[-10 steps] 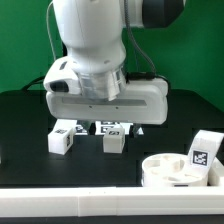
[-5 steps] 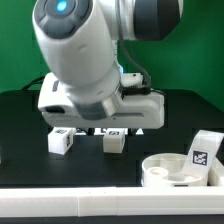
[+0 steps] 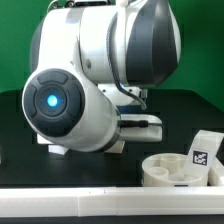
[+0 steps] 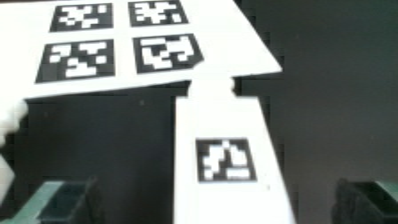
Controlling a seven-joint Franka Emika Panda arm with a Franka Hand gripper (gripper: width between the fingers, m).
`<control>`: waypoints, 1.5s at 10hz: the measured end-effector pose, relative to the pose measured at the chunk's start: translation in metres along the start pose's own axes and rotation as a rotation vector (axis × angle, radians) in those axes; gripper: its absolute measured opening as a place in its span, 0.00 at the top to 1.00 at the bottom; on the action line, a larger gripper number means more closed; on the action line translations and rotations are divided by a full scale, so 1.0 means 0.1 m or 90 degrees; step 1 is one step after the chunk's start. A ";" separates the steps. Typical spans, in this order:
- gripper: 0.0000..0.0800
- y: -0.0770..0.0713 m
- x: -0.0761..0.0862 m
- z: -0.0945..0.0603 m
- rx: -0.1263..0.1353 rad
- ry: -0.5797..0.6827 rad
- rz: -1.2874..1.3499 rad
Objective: Assemble stool
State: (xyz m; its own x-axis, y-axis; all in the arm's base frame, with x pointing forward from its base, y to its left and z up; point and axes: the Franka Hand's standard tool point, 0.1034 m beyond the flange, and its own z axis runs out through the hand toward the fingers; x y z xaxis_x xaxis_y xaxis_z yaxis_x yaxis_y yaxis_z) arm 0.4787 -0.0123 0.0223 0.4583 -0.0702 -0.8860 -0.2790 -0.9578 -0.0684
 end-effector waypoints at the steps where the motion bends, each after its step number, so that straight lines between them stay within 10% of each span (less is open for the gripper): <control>1: 0.19 0.00 0.00 0.03 0.000 -0.003 0.007; 9: 0.19 0.00 0.12 0.21 -0.004 0.012 0.013; 11: 0.53 0.00 0.12 0.21 -0.004 0.012 0.013; 15: 0.58 -0.01 0.11 0.19 -0.004 0.015 0.011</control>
Offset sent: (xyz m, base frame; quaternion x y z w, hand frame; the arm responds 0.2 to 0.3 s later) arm -0.0146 0.0037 -0.0126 0.0003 0.0000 0.0014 1.0000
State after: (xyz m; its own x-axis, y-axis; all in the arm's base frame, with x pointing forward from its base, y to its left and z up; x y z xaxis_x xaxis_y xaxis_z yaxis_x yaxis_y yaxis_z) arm 0.4681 -0.0074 0.0042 0.4731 -0.0932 -0.8761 -0.2819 -0.9581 -0.0503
